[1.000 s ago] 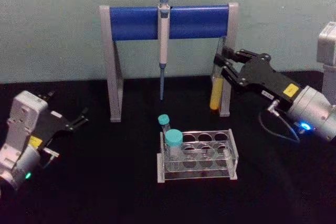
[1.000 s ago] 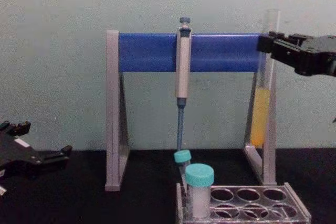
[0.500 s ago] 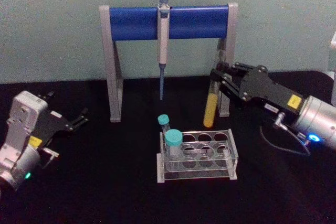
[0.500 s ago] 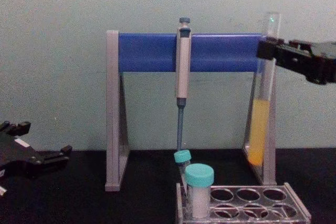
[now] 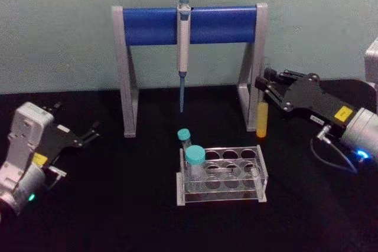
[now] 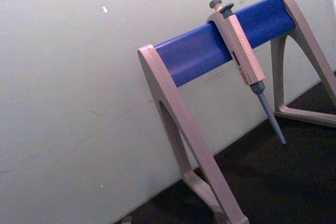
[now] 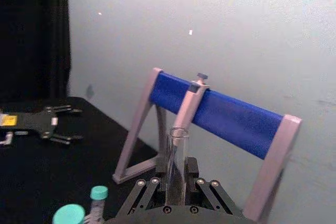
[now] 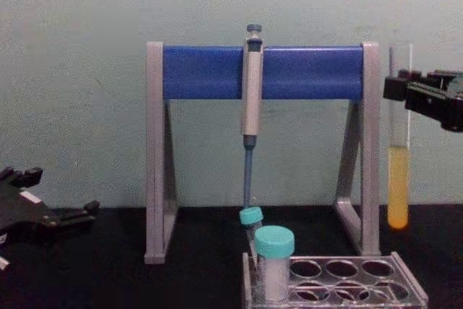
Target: Pick up the test tube from the test tube rack, shake it, then place it back into the test tube rack.
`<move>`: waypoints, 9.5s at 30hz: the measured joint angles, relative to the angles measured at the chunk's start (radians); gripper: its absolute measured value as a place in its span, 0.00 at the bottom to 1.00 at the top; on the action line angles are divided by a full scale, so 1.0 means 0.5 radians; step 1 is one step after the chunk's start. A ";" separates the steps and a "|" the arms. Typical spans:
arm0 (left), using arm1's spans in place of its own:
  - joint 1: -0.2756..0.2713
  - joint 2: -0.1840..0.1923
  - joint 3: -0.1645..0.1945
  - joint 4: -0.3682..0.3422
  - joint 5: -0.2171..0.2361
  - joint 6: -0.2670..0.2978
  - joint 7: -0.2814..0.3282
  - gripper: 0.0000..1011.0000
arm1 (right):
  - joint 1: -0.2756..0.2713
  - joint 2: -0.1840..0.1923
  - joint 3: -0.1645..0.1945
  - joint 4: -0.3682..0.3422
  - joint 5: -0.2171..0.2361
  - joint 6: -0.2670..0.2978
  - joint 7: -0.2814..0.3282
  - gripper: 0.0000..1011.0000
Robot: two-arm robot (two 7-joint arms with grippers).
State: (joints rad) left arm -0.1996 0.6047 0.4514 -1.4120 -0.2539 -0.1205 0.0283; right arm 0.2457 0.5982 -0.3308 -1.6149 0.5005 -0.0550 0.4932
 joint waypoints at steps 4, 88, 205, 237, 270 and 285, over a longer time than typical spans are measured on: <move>0.000 0.000 0.000 0.000 0.000 0.000 0.000 0.99 | 0.018 -0.059 0.007 0.030 -0.021 -0.017 -0.018 0.23; 0.000 0.000 0.000 0.000 0.000 0.000 0.000 0.99 | -0.001 0.005 0.028 -0.008 0.359 -0.089 0.195 0.23; 0.000 0.000 0.000 0.000 0.000 0.000 0.000 0.99 | 0.186 -0.179 -0.228 0.545 0.185 -0.144 0.427 0.23; 0.000 0.000 0.000 0.000 0.000 0.000 0.000 0.99 | 0.214 -0.171 -0.281 0.592 0.147 -0.078 0.447 0.23; 0.000 0.000 0.000 0.000 0.000 0.000 0.000 0.99 | 0.216 -0.169 -0.283 0.592 0.137 -0.071 0.431 0.36; 0.000 0.000 0.000 0.000 0.000 0.000 0.000 0.99 | 0.216 -0.169 -0.283 0.592 0.137 -0.072 0.431 0.85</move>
State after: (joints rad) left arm -0.1995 0.6047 0.4514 -1.4120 -0.2539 -0.1205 0.0283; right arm 0.3536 0.5138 -0.4724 -1.3189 0.5692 -0.0911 0.7089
